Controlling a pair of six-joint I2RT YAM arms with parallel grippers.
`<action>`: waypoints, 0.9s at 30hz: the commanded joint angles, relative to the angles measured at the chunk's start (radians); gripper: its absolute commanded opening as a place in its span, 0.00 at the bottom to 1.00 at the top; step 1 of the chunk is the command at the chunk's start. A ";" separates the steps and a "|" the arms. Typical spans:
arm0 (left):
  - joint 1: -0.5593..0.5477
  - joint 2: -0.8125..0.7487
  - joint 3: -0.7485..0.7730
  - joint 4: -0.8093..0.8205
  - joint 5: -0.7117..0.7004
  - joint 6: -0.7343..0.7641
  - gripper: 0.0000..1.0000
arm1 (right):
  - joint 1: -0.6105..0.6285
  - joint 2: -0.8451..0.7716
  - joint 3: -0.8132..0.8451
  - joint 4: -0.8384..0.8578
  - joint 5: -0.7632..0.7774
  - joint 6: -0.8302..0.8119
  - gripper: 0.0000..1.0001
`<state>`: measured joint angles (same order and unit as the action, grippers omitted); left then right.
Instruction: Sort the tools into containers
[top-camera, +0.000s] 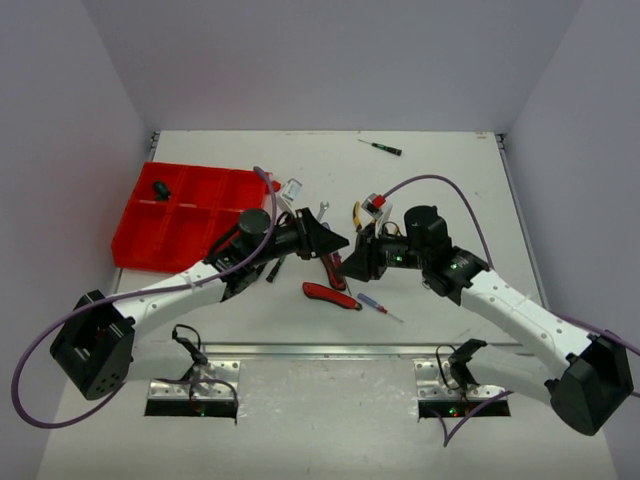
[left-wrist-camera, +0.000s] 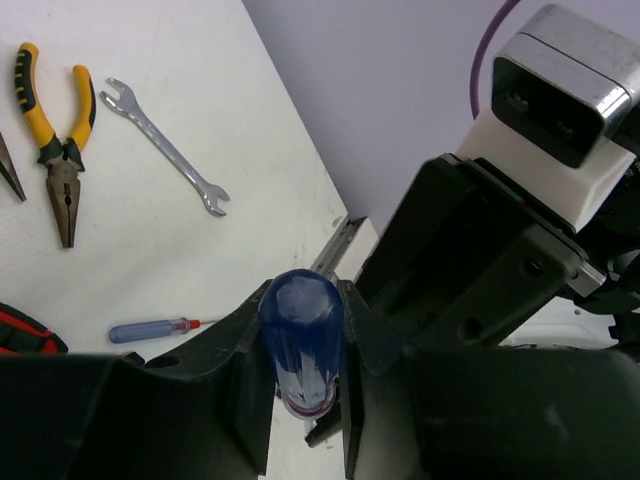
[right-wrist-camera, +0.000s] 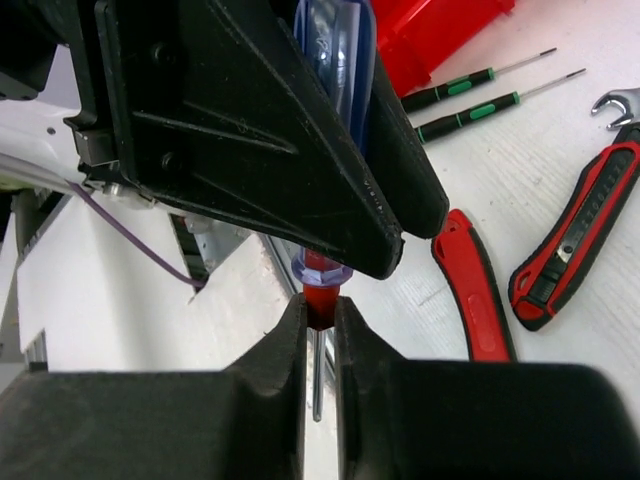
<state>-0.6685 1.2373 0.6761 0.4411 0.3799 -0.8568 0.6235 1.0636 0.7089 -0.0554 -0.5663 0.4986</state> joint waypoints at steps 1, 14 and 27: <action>-0.005 -0.022 0.078 -0.038 -0.062 0.046 0.00 | 0.003 -0.023 -0.006 0.030 0.062 0.018 0.44; 0.274 0.049 0.411 -0.614 -0.436 0.246 0.00 | 0.002 -0.227 -0.030 -0.292 0.501 -0.044 0.99; 0.500 0.308 0.935 -0.930 -0.858 0.396 0.00 | 0.001 -0.266 -0.071 -0.346 0.614 -0.065 0.99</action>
<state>-0.2965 1.4946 1.4963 -0.4316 -0.3505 -0.5523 0.6243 0.7854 0.6448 -0.4046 -0.0004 0.4439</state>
